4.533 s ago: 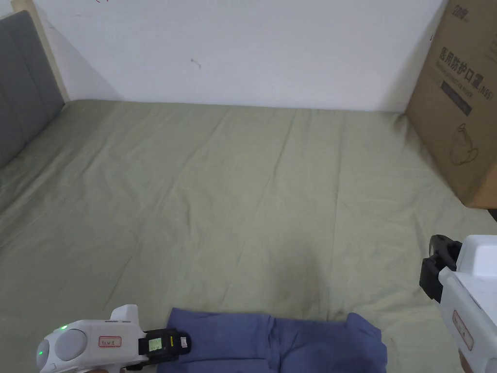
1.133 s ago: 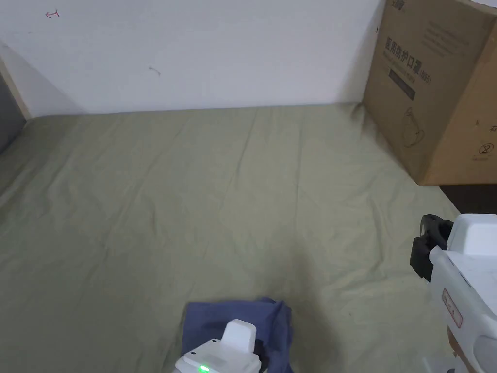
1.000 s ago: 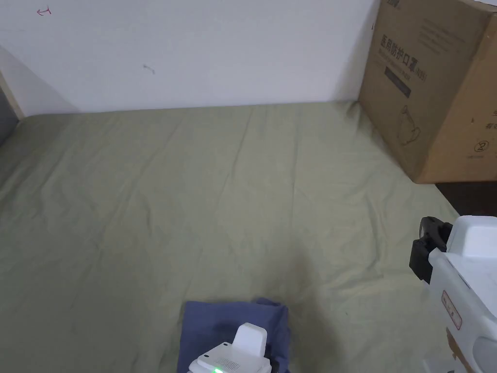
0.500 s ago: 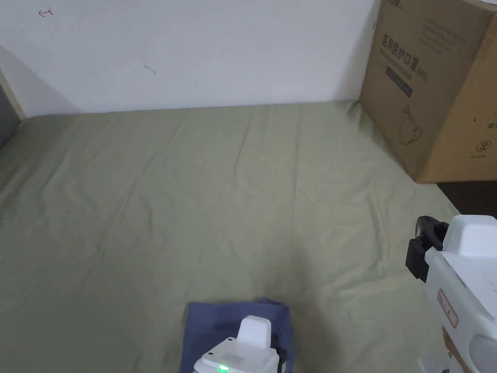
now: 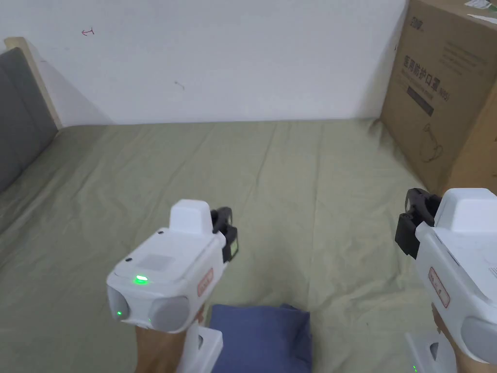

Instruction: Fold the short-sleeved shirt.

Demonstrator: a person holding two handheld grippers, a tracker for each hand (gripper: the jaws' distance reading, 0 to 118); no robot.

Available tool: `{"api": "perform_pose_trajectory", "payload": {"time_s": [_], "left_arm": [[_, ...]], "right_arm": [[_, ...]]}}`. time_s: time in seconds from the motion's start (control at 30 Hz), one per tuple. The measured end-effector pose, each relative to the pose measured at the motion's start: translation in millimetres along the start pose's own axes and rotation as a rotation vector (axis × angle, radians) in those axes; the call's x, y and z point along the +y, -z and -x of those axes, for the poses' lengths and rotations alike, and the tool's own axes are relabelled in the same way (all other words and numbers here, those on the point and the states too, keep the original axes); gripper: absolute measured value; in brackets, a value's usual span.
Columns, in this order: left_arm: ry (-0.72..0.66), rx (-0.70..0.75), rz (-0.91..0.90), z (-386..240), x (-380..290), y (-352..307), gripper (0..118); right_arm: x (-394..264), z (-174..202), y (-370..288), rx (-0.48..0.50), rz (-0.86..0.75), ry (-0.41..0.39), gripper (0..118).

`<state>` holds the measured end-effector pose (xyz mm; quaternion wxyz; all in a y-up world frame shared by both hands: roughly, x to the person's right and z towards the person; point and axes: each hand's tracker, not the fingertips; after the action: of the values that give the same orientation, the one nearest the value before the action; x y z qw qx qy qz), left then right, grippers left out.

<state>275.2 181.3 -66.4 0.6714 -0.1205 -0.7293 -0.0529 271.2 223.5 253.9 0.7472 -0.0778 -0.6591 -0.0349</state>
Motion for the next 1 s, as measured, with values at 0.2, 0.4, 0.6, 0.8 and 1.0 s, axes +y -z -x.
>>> {"api": "perform_pose_trajectory", "payload": {"time_s": [0.2,0.4,0.6,0.8,1.0], "left_arm": [[0.038,0.111,-0.099,33,31,-21,0],[0.064,0.207,-0.147,57,34,-35,0],[0.039,0.239,-0.154,69,29,-42,0],[0.023,0.244,-0.145,72,26,-43,0],[0.008,0.244,-0.131,75,21,-46,0]], "right_arm": [[13,17,-3,0.024,-0.040,-0.006,0],[16,28,-5,0.024,-0.076,-0.029,0],[14,30,-5,0.021,-0.076,-0.038,0],[0,34,1,0.034,-0.048,-0.033,0],[-62,58,30,0.064,0.117,-0.012,0]]}}
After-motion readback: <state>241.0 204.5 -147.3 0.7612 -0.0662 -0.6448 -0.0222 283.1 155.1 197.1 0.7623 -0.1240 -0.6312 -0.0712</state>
